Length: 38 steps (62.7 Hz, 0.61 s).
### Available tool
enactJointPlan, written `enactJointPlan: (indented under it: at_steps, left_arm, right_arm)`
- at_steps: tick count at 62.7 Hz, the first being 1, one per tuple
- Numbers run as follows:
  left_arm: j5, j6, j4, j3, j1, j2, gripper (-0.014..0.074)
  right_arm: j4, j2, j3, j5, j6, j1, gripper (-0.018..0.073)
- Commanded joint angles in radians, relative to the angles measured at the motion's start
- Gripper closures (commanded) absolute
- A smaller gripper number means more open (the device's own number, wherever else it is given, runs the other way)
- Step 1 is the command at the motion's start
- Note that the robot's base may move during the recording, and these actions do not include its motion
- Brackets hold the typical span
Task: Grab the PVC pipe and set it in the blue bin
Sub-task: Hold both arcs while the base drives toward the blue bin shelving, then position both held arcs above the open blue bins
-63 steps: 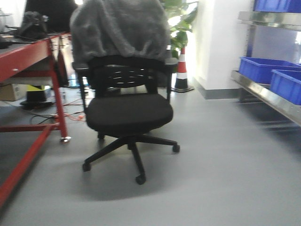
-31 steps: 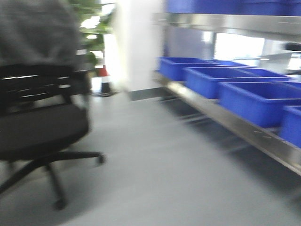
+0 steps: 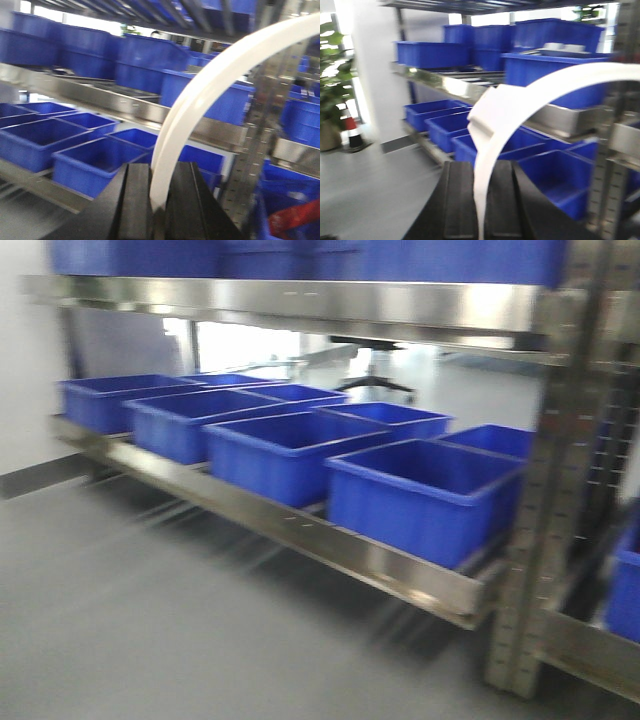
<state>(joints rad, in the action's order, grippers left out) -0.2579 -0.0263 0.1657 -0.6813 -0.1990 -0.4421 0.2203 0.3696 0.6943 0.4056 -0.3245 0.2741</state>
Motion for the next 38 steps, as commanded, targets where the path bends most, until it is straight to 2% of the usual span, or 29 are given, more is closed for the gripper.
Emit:
enactJointPlan:
  at_steps: [1, 38]
  left_arm:
    - [0.021, 0.003, 0.008, -0.002, -0.004, 0.006, 0.0707]
    - [0.021, 0.003, 0.008, -0.002, -0.004, 0.006, 0.0707]
  right_arm:
    - [0.014, -0.004, -0.001, -0.02, 0.003, 0.004, 0.0721]
    - [0.014, -0.004, -0.001, -0.02, 0.003, 0.004, 0.0721]
